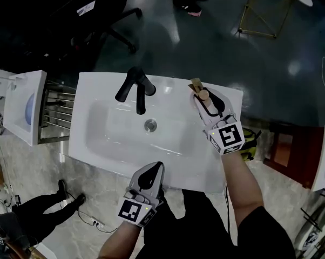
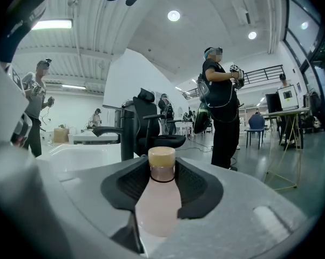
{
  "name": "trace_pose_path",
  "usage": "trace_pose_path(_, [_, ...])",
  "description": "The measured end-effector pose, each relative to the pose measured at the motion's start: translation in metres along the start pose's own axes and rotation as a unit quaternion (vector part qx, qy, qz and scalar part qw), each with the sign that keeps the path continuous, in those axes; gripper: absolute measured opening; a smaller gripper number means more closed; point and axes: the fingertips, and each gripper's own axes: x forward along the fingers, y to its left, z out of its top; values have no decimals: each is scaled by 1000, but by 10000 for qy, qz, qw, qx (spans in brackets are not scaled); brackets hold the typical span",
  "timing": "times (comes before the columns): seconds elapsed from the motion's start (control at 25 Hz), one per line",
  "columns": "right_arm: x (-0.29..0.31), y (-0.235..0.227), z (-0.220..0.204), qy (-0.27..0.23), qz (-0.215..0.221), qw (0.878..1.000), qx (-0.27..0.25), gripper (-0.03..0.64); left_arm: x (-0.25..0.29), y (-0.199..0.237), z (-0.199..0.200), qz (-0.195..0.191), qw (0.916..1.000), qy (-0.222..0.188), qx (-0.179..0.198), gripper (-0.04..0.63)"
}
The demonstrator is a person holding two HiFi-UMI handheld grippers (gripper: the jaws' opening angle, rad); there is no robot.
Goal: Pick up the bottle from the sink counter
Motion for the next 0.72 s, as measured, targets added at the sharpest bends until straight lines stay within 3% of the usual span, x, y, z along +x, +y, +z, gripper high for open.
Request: trace_pose_path(0.72, [-5, -3, 1, 130, -114, 9997, 168, 138, -7, 1, 0, 11, 10000, 21, 62, 3])
